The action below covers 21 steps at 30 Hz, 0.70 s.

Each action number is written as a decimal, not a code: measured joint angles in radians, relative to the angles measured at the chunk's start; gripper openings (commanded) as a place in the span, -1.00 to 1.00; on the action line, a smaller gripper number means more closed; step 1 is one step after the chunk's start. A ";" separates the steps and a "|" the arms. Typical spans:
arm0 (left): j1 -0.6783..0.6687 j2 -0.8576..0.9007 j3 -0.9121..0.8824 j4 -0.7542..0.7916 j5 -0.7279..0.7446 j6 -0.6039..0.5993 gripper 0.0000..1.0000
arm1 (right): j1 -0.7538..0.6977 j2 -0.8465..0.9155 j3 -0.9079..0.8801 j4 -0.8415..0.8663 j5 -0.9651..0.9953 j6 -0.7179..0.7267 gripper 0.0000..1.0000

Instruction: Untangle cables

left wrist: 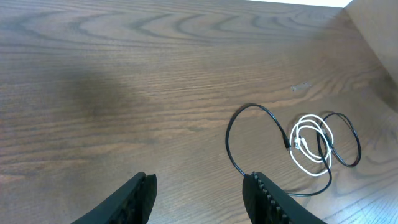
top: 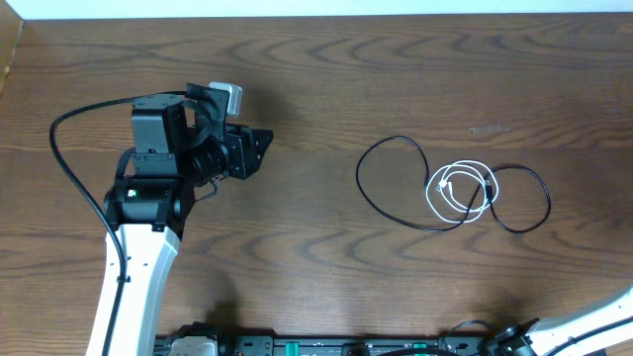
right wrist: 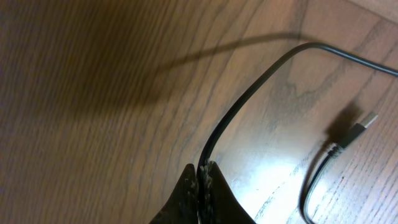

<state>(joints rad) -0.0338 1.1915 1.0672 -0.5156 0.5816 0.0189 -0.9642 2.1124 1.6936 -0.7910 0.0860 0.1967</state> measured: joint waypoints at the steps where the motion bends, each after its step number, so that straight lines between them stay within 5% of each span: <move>1: 0.000 0.000 0.000 0.000 0.000 0.000 0.00 | 0.001 0.000 0.000 0.000 0.004 0.000 -0.98; 10: 0.000 0.000 0.000 0.000 0.000 0.000 0.00 | -0.005 0.000 0.000 -0.015 0.078 0.004 -0.97; 18: 0.000 0.000 0.000 -0.005 0.000 0.000 0.00 | -0.011 0.000 0.000 -0.014 0.080 -0.015 -0.70; 21: -0.005 0.000 0.000 -0.005 0.000 0.000 0.00 | -0.011 0.000 0.000 -0.008 0.071 -0.019 0.16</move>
<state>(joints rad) -0.0387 1.1915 1.0672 -0.5201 0.5819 0.0189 -0.9756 2.1124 1.6936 -0.7986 0.1566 0.1772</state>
